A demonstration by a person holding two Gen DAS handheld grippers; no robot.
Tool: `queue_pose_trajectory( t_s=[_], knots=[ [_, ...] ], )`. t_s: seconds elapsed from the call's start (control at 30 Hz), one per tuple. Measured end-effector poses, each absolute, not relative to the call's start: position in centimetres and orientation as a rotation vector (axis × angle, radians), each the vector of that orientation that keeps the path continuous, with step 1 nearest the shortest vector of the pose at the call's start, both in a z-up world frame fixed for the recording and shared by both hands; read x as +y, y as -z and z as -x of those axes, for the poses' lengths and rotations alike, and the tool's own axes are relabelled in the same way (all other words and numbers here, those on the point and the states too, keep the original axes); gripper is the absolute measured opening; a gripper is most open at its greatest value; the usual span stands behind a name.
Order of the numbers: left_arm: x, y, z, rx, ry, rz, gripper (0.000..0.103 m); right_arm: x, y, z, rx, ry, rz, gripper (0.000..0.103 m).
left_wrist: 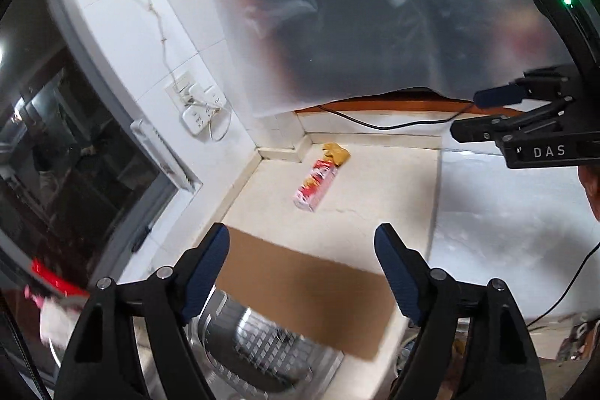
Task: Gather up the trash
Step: 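Raise both tools back up toward the counter, then grasp the pink B.Duck carton with the left gripper while the right gripper grasps the yellow snack bag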
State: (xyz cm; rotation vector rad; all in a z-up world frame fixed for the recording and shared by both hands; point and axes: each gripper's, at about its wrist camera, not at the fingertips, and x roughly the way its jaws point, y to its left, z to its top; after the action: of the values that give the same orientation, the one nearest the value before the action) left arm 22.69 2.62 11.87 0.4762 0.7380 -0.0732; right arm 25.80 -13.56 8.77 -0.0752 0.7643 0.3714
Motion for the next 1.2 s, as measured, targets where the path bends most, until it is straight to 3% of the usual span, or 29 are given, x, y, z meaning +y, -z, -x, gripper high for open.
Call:
queue_pose_trajectory(
  t_s=[0.17, 0.43, 0.77, 1.2],
  knots=[
    [2.4, -6.8, -33.9, 0.849, 0.058, -0.454, 0.078, -13.1, -5.1, -35.4, 0.808, -0.417, 0.072, 0.057],
    [4.8, 4.9, -48.5, 1.041, 0.012, -0.381, 0.078, -11.4, 5.7, -49.1, 0.927, -0.438, -0.005, 0.057],
    [5.9, 14.3, -56.0, 1.117, 0.016, -0.409, 0.078, -10.0, 15.2, -57.6, 0.970, -0.403, -0.112, 0.057],
    [4.8, 18.2, -60.9, 1.131, 0.163, -0.442, 0.078, -7.5, 18.0, -63.4, 0.988, -0.389, -0.176, 0.057]
  ],
)
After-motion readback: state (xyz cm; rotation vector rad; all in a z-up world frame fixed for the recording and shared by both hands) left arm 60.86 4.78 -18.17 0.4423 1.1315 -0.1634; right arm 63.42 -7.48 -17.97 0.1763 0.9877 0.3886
